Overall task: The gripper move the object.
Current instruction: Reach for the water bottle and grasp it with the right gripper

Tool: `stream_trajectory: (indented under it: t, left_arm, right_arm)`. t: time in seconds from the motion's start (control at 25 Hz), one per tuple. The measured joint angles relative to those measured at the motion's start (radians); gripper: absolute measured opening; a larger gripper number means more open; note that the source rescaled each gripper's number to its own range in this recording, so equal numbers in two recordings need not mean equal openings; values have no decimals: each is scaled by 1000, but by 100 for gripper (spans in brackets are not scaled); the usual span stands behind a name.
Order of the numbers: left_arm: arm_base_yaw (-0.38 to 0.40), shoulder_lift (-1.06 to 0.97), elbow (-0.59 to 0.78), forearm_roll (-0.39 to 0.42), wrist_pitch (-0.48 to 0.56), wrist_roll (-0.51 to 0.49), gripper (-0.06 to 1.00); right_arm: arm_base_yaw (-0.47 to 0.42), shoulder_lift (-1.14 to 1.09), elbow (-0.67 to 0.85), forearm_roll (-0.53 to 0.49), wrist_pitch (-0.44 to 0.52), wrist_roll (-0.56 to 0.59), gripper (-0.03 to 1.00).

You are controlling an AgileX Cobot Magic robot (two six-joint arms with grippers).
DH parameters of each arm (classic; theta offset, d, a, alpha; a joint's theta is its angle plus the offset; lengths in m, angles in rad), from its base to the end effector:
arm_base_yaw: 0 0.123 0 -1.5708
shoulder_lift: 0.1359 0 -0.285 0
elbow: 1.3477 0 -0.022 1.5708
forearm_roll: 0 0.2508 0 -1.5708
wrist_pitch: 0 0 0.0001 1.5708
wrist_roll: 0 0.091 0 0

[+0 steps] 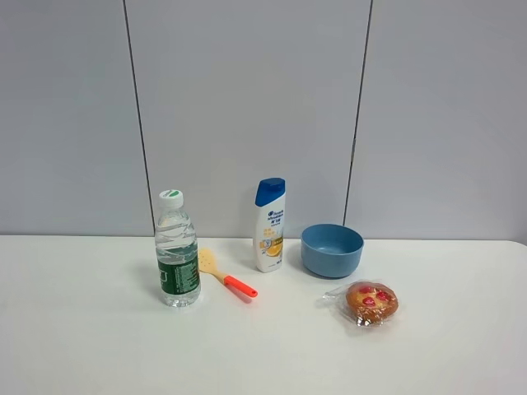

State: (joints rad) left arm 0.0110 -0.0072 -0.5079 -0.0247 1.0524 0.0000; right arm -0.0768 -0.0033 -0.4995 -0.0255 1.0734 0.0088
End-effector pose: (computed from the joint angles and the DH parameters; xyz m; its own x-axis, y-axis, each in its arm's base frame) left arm -0.0065 -0.0020 0.2801 -0.4350 -0.0170 -0.9003 0.0030 0.9998 -0.0204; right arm -0.0060 -0.0016 0.2761 -0.4636 0.0323 -0.8854 0.0949 0.9954 -0.0134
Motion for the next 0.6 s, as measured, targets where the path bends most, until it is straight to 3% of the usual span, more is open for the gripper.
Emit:
stream_trajectory:
  t: [0.08, 0.32, 0.6]
  left_arm:
    - [0, 0, 0, 0, 0, 0, 100]
    - [0, 0, 0, 0, 0, 0, 100]
    - [0, 0, 0, 0, 0, 0, 100]
  right_arm:
    - [0, 0, -9, 50, -5, -65, 92]
    - [0, 22, -93, 346, -125, -382, 92]
    - [0, 320, -131, 569, -203, -638, 92]
